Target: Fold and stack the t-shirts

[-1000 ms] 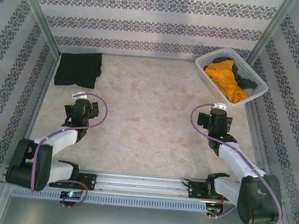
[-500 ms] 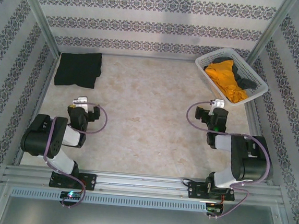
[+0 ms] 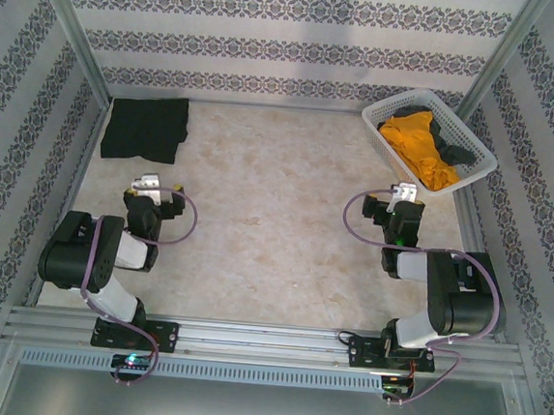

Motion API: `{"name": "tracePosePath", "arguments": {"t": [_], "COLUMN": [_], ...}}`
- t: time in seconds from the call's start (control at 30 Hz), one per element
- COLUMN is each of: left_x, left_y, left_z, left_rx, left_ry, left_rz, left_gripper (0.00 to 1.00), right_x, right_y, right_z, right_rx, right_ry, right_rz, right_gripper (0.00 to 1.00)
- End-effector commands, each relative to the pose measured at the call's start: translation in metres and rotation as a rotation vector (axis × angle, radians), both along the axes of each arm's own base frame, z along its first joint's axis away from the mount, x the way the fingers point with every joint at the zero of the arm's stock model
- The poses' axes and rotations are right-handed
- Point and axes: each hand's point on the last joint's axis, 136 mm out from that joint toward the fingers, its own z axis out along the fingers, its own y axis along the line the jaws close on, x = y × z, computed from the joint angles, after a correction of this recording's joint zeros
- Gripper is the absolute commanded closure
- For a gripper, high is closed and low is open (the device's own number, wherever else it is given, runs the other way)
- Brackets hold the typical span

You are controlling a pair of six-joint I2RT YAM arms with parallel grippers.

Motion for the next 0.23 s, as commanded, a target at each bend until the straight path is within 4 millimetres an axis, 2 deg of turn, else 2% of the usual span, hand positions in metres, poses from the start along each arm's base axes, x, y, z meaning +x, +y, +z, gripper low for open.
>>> {"name": "tracePosePath", "arguments": {"t": [0.0, 0.2], "left_x": [-0.003, -0.0051], "left_y": [0.006, 0.0071], "left_z": [0.0214, 0.0218], "left_rx": [-0.025, -0.039], "left_ry": [-0.125, -0.136], "left_rz": [0.016, 0.013], "left_gripper": [0.0, 0.0], "right_x": [0.0057, 0.0058], "right_y": [0.0017, 0.0018], "right_z": [0.0117, 0.0118], "right_rx": [-0.014, -0.011], "right_ry": [-0.043, -0.043], "right_rz": [-0.003, -0.001], "right_gripper": [0.02, 0.02]}}
